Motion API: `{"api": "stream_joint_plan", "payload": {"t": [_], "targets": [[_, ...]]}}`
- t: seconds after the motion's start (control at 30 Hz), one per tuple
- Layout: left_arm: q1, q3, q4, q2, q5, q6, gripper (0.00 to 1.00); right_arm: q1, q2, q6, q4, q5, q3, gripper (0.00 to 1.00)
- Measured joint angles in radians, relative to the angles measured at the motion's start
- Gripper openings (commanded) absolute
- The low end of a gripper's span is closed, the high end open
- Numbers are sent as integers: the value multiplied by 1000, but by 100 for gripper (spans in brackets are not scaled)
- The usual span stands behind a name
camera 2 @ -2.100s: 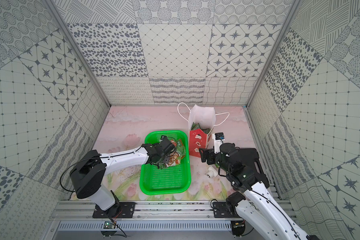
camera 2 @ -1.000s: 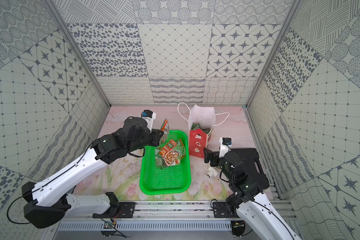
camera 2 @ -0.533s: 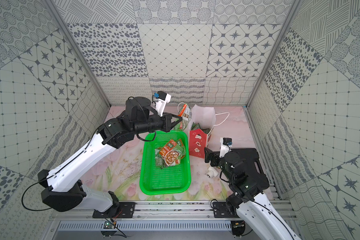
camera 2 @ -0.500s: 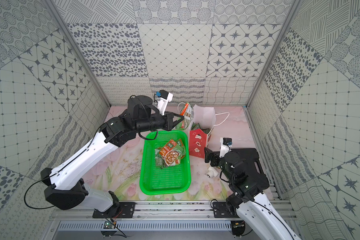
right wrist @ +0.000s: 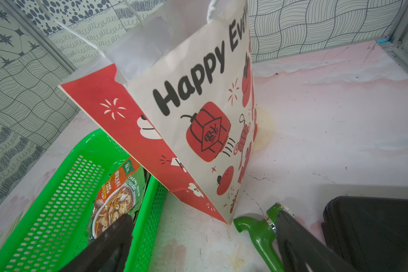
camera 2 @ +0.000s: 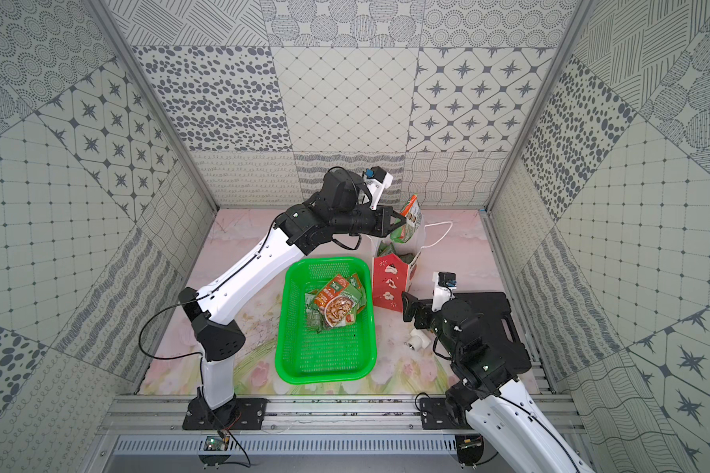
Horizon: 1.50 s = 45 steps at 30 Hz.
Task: Place the condiment packets inside the bag
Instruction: Place the condiment packet in the paper bag, then pick up the condiment packet from the storage box.
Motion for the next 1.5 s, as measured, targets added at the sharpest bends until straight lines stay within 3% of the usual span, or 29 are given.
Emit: {"api": "stream_joint_plan", "payload": {"t": [0.07, 0.4, 0.53, 0.8, 1.0, 1.17, 1.5], "targets": [[0, 50, -31, 43, -8, 11, 31, 0, 6, 0, 2, -4, 0, 97], [0, 58, -127, 26, -31, 43, 60, 0, 16, -3, 24, -40, -1, 97], [0, -84, -118, -90, -30, 47, 74, 0, 16, -4, 35, -71, -4, 97], [0, -559, -36, -432, -94, 52, 94, 8, 22, -15, 72, -146, -10, 97], [0, -910, 57, -660, -198, 47, 99, 90, 84, -45, 116, -180, -11, 94], [0, -1162, 127, -801, -312, 35, 100, 249, 187, -102, 157, -158, -6, 92], [50, -1501, 255, -946, -499, 23, 100, 489, 504, -195, 188, -14, 111, 84]]}}
